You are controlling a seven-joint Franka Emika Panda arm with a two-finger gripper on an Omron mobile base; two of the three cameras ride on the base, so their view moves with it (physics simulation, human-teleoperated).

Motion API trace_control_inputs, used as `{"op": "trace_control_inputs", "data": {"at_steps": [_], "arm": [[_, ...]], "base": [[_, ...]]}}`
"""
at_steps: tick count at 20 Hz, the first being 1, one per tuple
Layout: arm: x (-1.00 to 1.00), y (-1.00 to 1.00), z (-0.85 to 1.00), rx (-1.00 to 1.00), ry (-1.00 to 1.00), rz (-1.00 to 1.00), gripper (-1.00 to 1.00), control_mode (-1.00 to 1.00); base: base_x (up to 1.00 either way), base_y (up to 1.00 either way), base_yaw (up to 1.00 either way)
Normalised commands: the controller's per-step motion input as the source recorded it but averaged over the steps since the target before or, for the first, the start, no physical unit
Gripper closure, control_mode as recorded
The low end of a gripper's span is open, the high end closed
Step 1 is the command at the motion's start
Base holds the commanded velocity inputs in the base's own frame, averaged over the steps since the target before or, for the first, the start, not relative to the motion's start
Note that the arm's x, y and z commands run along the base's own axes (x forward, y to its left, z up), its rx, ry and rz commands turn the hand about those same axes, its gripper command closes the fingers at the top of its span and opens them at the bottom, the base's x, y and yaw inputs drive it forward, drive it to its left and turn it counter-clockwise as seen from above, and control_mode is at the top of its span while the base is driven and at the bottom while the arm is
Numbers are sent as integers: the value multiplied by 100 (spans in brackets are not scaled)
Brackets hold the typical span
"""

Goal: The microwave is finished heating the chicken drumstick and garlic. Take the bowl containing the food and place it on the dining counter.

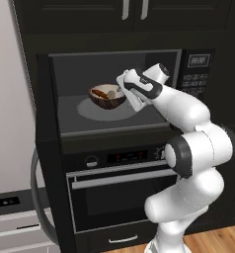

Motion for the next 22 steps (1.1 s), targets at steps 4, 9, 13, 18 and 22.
{"op": "trace_control_inputs", "data": {"at_steps": [4, 9, 13, 18, 22], "arm": [[47, 29, -29, -6, 10, -5, -100, -100], [47, 25, -30, -5, 9, -5, -100, -100], [23, 8, -39, -4, 7, -3, 100, -100], [6, 1, -23, -1, 2, -2, 100, -100], [0, 0, 0, 0, 0, 0, 100, -100]], "base": [[0, 0, 0], [0, 0, 0], [0, 0, 0], [0, 0, 0], [0, 0, 0]]}}
